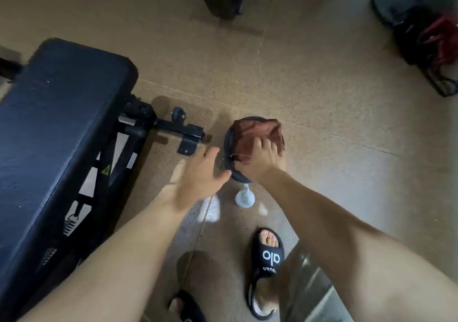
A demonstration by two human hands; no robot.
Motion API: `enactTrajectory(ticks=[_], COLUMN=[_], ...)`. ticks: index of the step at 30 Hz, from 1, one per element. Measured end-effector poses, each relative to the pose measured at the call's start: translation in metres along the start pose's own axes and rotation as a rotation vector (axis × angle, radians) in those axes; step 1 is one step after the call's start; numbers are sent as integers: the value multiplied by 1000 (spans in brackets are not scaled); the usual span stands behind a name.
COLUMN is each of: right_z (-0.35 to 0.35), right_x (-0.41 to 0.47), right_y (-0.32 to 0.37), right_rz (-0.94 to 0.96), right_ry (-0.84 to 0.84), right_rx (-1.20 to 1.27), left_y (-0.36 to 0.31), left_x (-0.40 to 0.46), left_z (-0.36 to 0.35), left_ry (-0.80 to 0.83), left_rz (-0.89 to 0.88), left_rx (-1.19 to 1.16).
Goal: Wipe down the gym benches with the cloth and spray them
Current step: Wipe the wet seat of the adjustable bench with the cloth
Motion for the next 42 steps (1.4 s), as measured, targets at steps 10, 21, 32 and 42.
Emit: enactTrajectory(ticks=[10, 21, 32, 42], right_z=[-38, 7, 10, -72], right_x=[23, 3, -72, -56], right_y=[-6, 94, 355, 407], right_rz=[83, 125, 755, 839], right_ry=[-375, -416, -281, -94], right_rx=[-233, 842, 670, -51], left_y=[47, 187, 315, 316], left_x=[26, -39, -92, -92], left_z=[-45, 64, 42, 40], left_ry=[-139, -562, -501, -521], left_rz=[-21, 153, 389, 359], left_rx=[104, 241, 76, 84])
Point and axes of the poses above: each hand's wrist, its own x-axis towards the middle knuckle, its own z-axis out of the back of the hand, y = z × x, the point moved 9 cm from there along x, towards the middle knuckle, and after that the axes turned 9 degrees about x, right-handed, at the moved point
